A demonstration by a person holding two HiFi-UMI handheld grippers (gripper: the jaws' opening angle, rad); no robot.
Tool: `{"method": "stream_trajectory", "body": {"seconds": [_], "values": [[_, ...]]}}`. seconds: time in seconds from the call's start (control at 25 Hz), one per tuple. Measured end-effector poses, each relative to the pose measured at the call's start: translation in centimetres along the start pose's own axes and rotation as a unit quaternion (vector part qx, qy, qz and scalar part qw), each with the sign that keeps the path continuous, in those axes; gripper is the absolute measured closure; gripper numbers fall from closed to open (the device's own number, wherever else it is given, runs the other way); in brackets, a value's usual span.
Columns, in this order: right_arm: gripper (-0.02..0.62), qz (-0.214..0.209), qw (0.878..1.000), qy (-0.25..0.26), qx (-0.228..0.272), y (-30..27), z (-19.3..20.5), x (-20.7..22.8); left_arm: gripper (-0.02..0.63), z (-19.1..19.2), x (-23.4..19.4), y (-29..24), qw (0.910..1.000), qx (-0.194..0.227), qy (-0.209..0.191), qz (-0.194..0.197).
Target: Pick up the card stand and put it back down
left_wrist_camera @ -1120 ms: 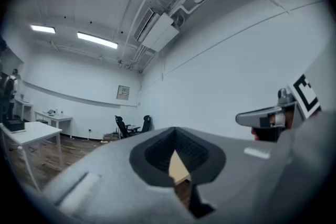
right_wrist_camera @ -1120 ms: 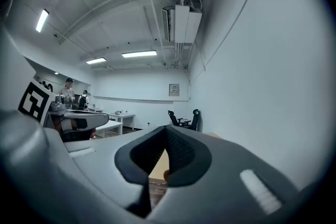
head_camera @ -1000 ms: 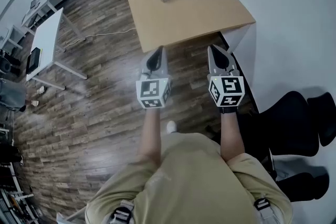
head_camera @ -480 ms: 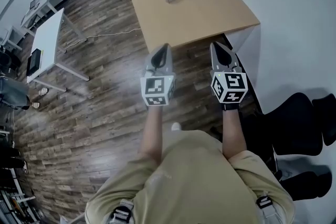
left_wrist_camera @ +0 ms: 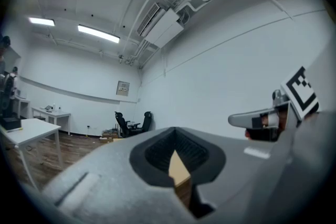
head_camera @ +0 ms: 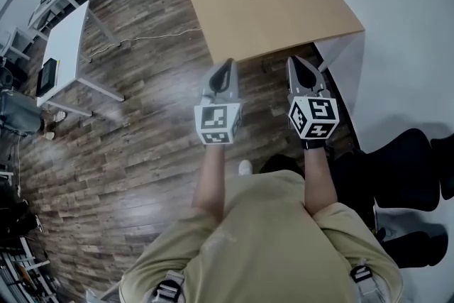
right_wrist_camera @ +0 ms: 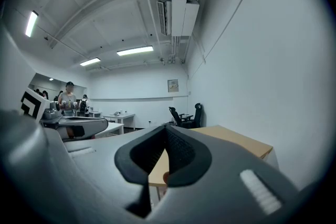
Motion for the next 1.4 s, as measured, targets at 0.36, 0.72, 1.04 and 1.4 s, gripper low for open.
{"method": "stream_trajectory", "body": {"seconds": [0.36, 0.72, 1.04, 1.4], "values": [[0.589, 0.001, 1.0, -0.021, -0.004, -4.3, 0.8, 4.1, 0.604, 1.4, -0.5, -4.8, 0.9999, -0.01, 0.005, 0.002], [0.591, 0.004, 1.0, -0.021, 0.02, -12.2, -1.5, 16.6, 0.604, 1.0, -0.3, -16.0, 0.9995, 0.004, 0.0, -0.032], [0.589, -0.028, 0.999, -0.022, 0.035, -16.3, -4.5, 25.9, 0.604, 0.0, 6.7, -27.6, 0.9995, -0.001, -0.018, -0.026], [0.589, -0.057, 0.996, -0.063, -0.009, -20.0, 0.6, 32.3, 0.604, 3.8, 10.9, -35.4, 0.9981, -0.053, -0.011, -0.03]]}}
Point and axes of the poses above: the fingertips, and each gripper's own axes: y backward along the fingers, x to its right, z out of its underside, the point moved 1 cm from there along y, backward along the fingers
